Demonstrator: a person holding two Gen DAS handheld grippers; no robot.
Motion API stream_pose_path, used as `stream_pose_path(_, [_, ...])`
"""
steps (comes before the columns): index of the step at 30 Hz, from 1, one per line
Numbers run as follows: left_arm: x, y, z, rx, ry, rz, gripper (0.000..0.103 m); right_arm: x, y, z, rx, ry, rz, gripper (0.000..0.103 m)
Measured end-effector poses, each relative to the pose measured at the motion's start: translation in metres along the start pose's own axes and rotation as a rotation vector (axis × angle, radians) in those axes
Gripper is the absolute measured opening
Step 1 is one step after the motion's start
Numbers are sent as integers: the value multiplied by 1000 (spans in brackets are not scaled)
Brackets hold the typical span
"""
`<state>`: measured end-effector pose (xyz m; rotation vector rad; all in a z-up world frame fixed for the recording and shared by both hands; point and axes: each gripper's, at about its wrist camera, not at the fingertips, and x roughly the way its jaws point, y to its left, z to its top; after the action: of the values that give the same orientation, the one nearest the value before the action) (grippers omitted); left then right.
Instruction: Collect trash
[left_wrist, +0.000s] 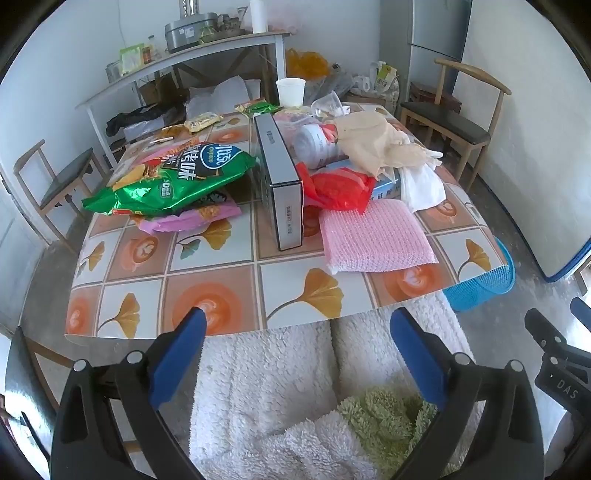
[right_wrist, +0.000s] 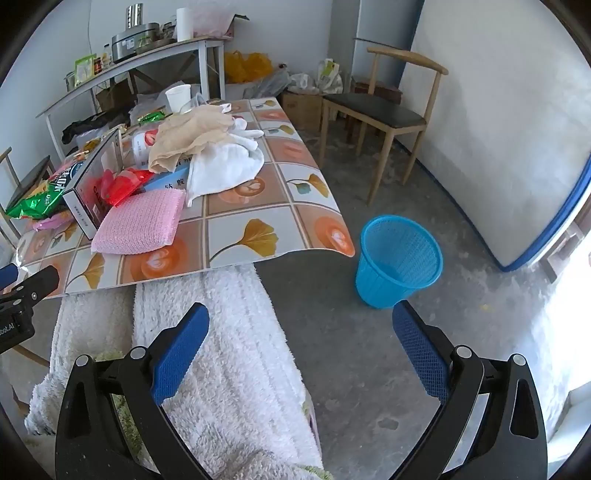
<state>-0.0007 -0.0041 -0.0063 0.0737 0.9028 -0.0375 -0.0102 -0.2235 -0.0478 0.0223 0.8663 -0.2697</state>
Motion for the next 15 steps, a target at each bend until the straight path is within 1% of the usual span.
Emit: stream_pose_path(15, [2,-6,-6,1,6,-2,97,0,-1,1,2,4,5,96])
